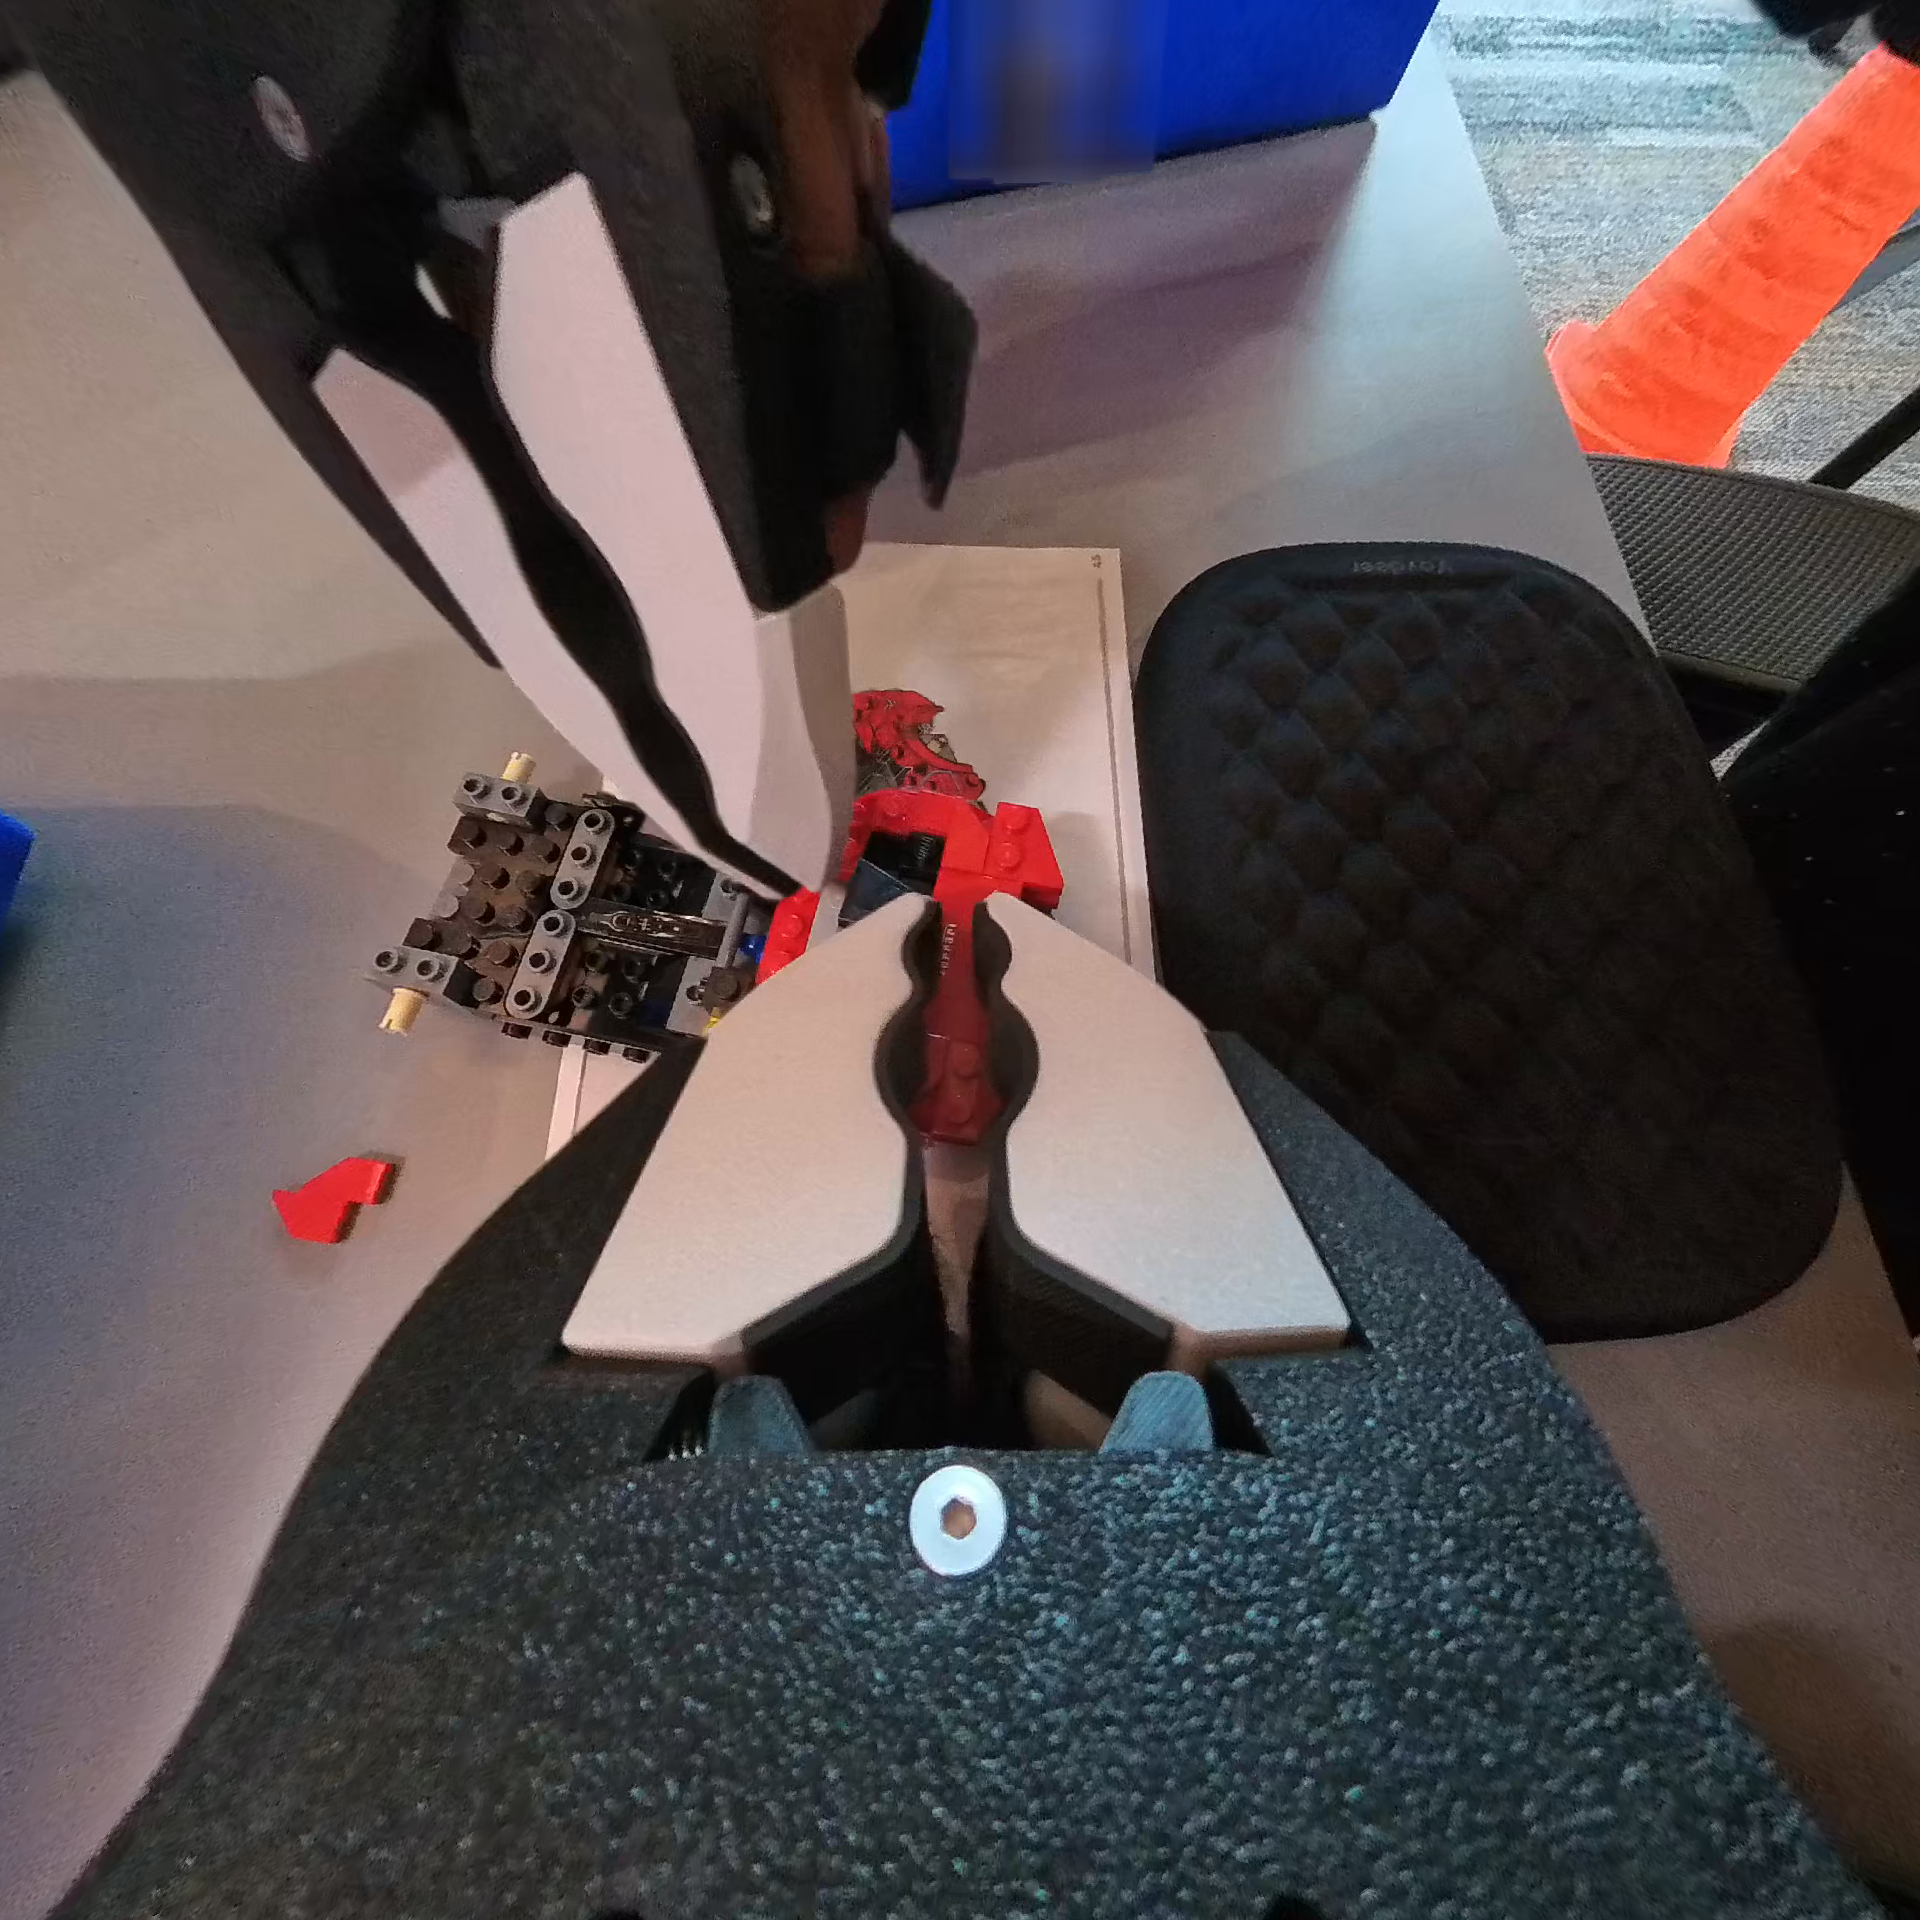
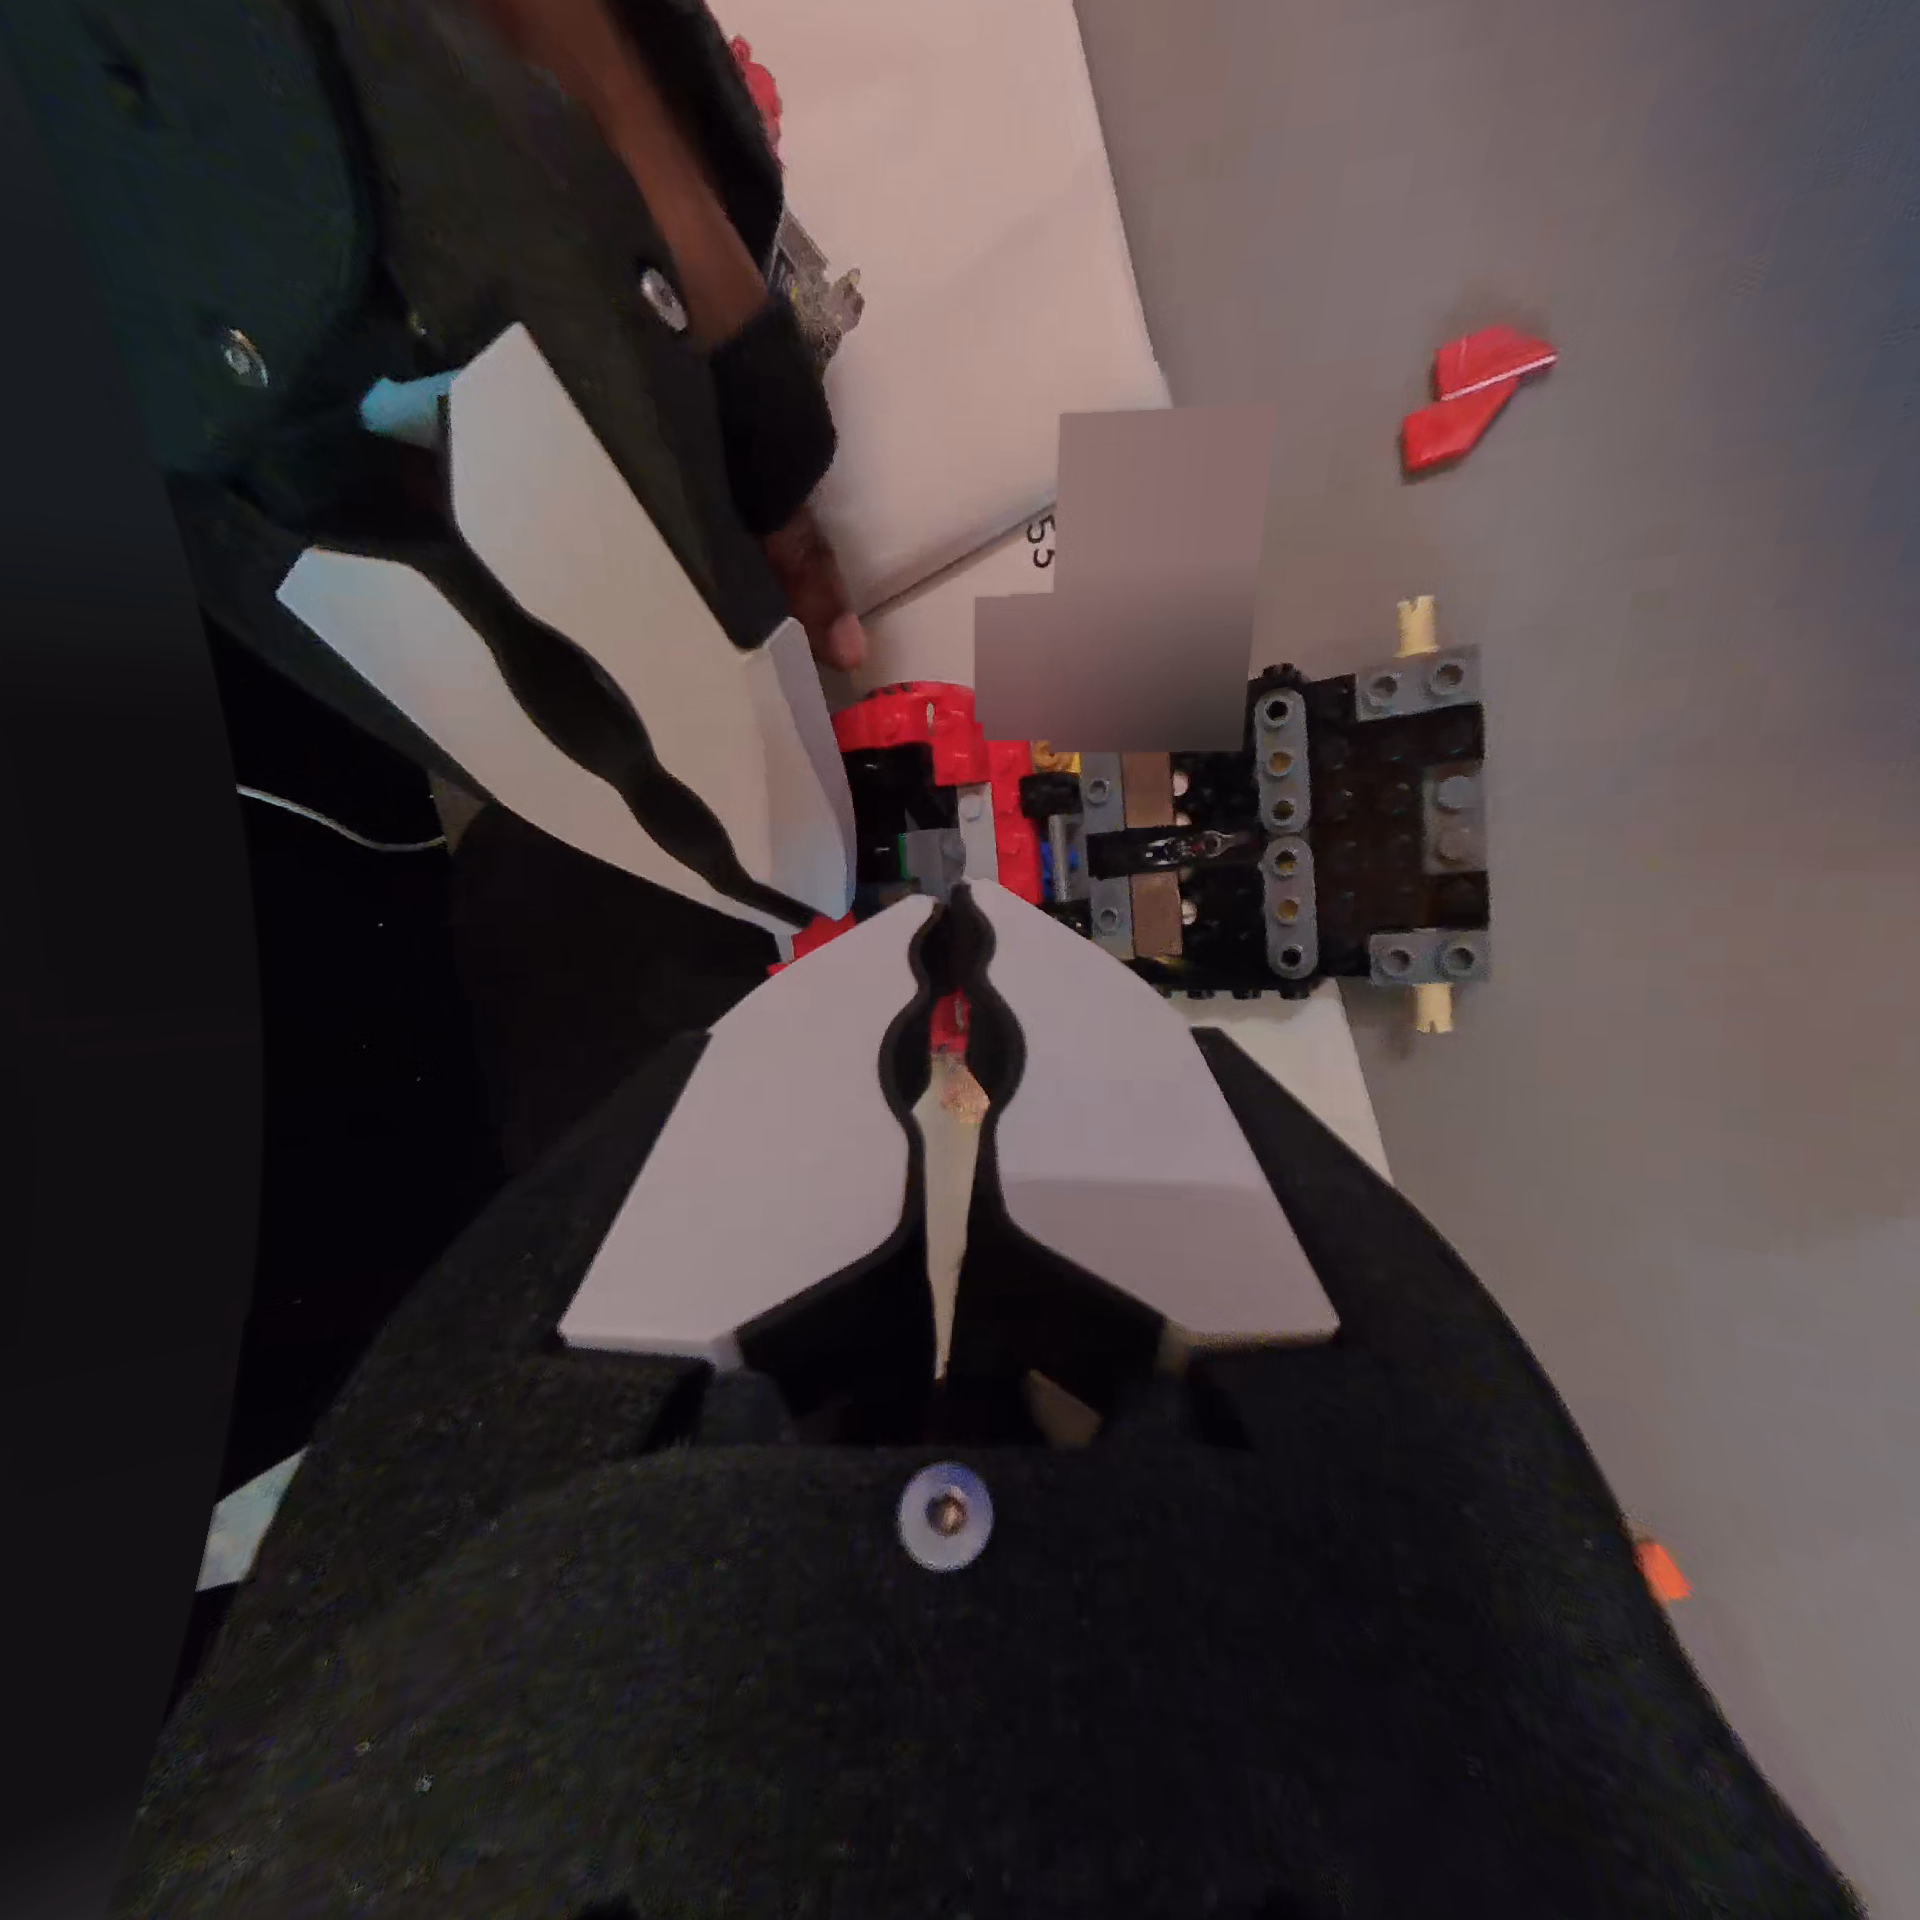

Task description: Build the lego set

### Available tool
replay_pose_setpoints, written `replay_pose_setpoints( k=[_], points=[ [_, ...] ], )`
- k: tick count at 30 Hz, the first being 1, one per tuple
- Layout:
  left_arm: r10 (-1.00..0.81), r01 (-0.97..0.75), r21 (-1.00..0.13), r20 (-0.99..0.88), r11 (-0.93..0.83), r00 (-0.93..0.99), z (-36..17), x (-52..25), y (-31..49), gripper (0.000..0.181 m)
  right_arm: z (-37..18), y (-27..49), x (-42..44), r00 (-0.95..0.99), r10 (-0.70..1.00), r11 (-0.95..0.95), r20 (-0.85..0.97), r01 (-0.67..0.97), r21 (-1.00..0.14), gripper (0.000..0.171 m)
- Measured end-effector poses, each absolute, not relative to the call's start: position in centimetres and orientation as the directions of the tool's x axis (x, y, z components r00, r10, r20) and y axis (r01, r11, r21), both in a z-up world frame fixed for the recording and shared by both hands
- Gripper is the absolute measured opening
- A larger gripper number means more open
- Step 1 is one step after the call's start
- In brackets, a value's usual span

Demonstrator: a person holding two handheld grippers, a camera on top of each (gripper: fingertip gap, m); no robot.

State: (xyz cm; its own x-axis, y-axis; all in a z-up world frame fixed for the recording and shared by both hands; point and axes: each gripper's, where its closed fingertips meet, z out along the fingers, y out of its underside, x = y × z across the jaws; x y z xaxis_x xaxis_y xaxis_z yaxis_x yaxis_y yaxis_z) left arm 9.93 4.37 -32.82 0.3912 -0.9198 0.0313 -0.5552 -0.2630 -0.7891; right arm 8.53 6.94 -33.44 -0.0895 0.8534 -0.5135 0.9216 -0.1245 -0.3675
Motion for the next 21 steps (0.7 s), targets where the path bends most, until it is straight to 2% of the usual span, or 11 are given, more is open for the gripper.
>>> replay_pose_setpoints(
  k=[4,15,21],
  points=[
    [-0.920,-0.548,-0.792,0.045,-0.270,0.389,-32.8,10.0,4.3,0.002,-34.3,6.8,8.5,-0.087,0.878,-0.107,-0.471,0.923,-0.370,0.000],
    [-0.920,-0.534,-0.798,0.063,-0.279,0.387,-32.8,9.9,4.2,0.004,-33.8,6.3,8.5,-0.122,0.859,-0.097,-0.497,0.915,-0.392,0.002],
    [-0.930,-0.550,-0.781,0.102,-0.295,0.353,-32.6,9.3,2.6,0.011,-32.8,6.4,8.3,-0.131,0.852,-0.150,-0.507,0.867,-0.476,0.001]
  ],
)
